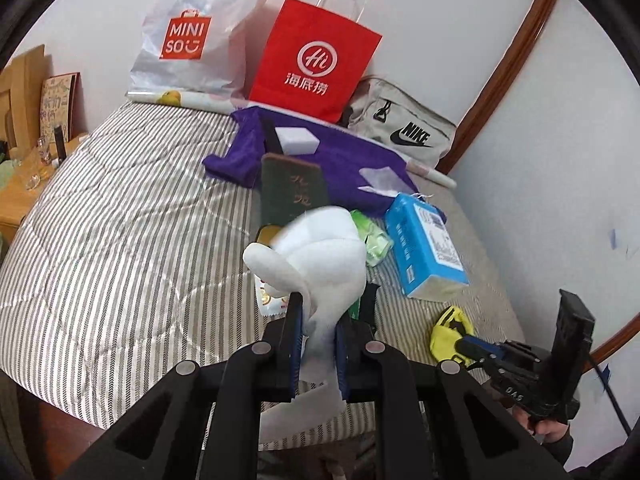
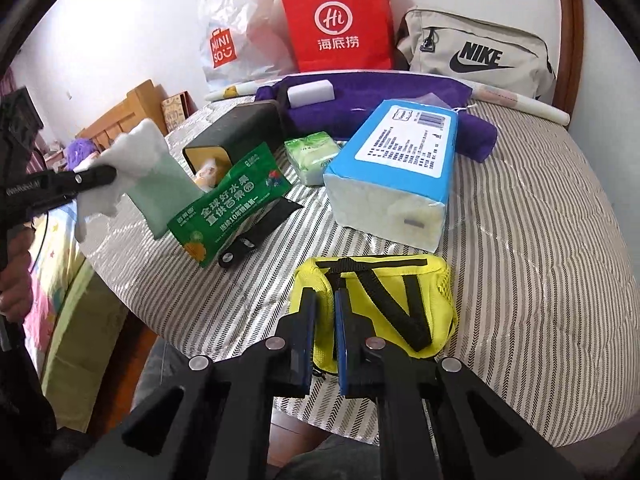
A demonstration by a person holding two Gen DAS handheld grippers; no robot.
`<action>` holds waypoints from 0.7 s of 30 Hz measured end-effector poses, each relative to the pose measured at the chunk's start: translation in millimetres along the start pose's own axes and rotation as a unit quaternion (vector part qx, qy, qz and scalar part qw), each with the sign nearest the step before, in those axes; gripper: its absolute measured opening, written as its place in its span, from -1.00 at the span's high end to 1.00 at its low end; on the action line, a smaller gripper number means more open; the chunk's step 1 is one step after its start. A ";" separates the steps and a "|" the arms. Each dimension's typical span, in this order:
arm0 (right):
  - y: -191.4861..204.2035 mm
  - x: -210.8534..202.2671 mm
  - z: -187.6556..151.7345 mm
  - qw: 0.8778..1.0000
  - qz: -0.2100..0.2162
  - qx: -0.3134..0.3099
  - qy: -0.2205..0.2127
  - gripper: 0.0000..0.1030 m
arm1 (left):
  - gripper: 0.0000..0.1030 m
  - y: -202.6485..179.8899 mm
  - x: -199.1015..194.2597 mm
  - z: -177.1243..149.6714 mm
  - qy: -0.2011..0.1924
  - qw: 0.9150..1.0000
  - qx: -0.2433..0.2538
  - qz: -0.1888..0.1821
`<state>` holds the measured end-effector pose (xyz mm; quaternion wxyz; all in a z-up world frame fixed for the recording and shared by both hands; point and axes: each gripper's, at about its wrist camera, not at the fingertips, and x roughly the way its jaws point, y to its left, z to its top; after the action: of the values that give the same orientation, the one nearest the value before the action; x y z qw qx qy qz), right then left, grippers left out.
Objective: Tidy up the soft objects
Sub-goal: 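Carry the white glove and yellow mesh bag over the purple towel with both grippers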
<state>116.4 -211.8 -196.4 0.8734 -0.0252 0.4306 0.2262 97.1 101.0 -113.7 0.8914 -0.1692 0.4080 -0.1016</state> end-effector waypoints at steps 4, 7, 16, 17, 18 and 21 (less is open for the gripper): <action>-1.4 6.2 -1.9 1.000 0.004 0.003 0.009 0.82 | 0.74 -3.5 -2.2 2.2 -0.005 1.000 0.003 -0.001; -1.8 13.6 -5.5 1.000 0.008 0.002 0.022 0.82 | 0.74 -4.1 -3.3 2.2 -0.006 1.000 0.002 -0.001; 3.0 28.1 -12.6 0.999 0.010 -0.018 0.027 0.70 | 0.74 -4.2 1.3 2.6 0.002 1.000 0.000 -0.001; 3.5 26.7 -12.8 1.000 0.008 -0.021 0.022 0.75 | 0.74 -3.9 1.6 3.4 0.002 1.000 0.000 0.000; 4.0 24.7 -12.6 1.000 0.007 -0.023 0.020 0.79 | 0.74 -3.6 1.4 3.9 0.001 1.000 0.000 0.000; 5.1 14.7 -8.2 1.000 0.011 -0.023 0.011 0.81 | 0.74 -3.3 -2.6 8.0 -0.006 1.000 -0.002 -0.005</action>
<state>116.0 -203.7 -211.9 0.8651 -0.0431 0.4350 0.2458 101.4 100.6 -105.7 0.8930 -0.1734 0.4020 -0.1041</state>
